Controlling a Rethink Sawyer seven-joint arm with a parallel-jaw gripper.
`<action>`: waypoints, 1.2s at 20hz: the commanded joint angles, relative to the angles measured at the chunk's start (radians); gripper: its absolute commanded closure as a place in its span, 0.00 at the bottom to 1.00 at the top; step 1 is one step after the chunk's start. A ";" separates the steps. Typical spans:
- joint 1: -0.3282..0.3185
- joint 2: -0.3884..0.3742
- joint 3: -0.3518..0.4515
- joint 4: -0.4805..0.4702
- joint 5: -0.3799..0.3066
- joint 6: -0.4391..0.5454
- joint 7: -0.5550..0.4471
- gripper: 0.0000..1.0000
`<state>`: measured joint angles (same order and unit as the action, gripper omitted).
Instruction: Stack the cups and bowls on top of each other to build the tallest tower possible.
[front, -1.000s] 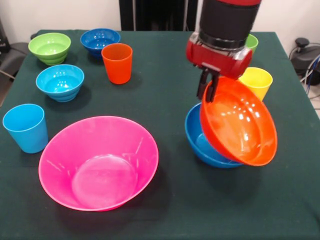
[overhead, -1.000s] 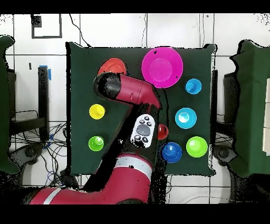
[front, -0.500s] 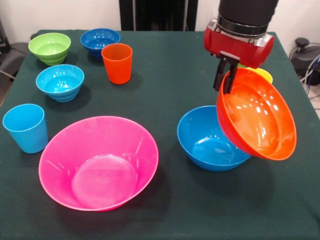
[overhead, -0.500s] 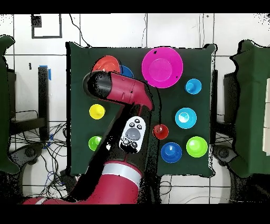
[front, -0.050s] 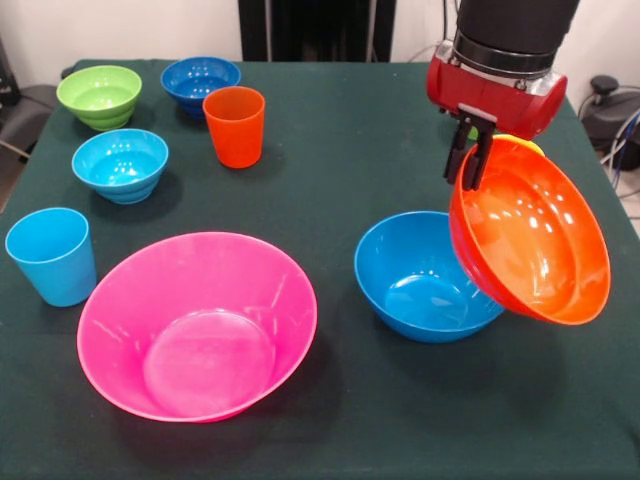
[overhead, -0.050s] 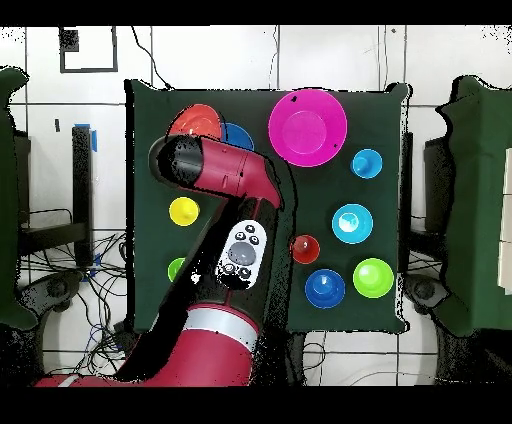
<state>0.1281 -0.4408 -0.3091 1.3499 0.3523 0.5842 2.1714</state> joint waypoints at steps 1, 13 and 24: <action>0.022 0.067 0.060 0.015 0.019 -0.052 0.211 1.00; -0.014 0.047 0.107 0.084 0.015 -0.127 0.161 1.00; -0.059 -0.016 0.151 0.189 -0.007 -0.173 0.102 1.00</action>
<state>0.1053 -0.4445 -0.2925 1.4274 0.3529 0.4682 2.1769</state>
